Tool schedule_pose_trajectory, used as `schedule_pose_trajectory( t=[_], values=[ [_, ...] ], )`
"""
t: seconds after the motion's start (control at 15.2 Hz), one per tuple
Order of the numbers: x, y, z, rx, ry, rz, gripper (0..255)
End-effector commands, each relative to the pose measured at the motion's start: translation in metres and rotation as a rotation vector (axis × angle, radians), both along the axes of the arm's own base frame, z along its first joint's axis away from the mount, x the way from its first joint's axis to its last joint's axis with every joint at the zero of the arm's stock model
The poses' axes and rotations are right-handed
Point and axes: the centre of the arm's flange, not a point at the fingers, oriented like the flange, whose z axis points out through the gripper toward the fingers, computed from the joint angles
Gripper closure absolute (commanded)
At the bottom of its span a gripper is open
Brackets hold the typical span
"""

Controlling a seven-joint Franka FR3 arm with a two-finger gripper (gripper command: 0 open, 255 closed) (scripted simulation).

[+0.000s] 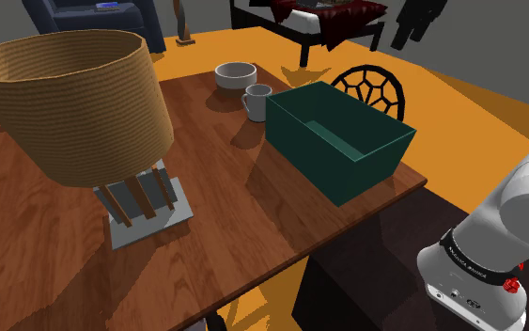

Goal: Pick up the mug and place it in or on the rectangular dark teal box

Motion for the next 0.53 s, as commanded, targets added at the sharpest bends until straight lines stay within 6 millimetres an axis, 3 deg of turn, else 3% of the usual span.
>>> schedule_pose_trajectory(
  t=[0.0, 0.46],
  values=[
    [0.0, 0.0, 0.0, 0.0, 0.0, 0.0, 0],
    [0.084, 0.021, -0.039, 0.01, 0.027, -0.037, 0]
  ],
)
